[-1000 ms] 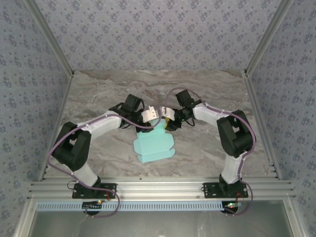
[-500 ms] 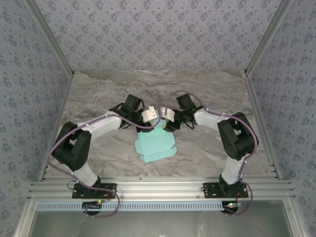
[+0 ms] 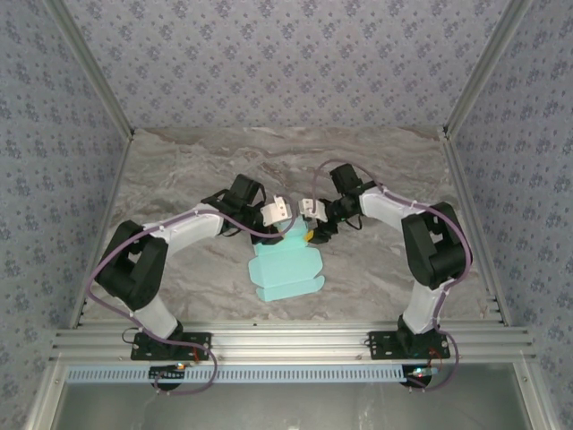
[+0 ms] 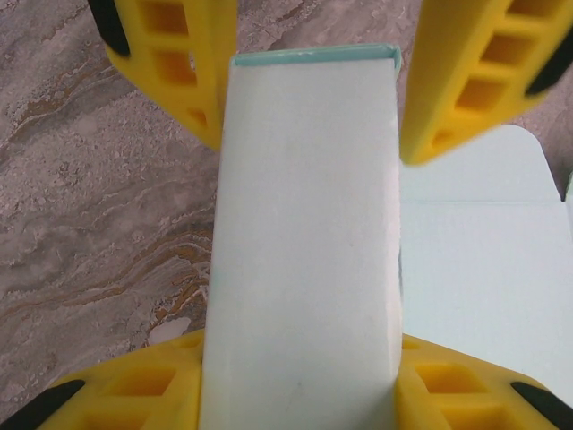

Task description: Fold the paper box

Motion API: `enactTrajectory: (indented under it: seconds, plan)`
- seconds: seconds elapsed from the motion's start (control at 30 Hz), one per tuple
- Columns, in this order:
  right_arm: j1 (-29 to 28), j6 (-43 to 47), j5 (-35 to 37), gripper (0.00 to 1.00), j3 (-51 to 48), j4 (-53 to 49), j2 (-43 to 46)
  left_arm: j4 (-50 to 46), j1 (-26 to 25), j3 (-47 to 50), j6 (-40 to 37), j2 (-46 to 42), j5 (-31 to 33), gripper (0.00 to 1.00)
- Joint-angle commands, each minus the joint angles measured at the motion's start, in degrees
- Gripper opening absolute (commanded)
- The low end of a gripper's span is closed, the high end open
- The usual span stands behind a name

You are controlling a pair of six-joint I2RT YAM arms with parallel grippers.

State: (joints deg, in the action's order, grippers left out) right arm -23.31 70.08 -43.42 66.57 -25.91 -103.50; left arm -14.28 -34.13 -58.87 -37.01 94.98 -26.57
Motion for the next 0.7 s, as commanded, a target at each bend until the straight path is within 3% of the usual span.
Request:
enactTrajectory:
  seconds: [0.0,0.27,0.67]
  plan:
    - [0.0,7.0,-0.4,0.63,0.6,-7.3,1.1,-1.1,-0.1,0.0,-1.3,1.0,-1.4,0.39]
    - [-2.9,2.5,4.0,0.61,-0.4,1.4,-0.9,-1.0,-0.1,-0.1,-1.0,1.2,-1.8,0.39]
    - [-2.6,-4.4,5.0,0.4,1.2,2.7,-2.0,-0.6,-0.1,0.2,-0.4,0.9,-2.2,0.39]
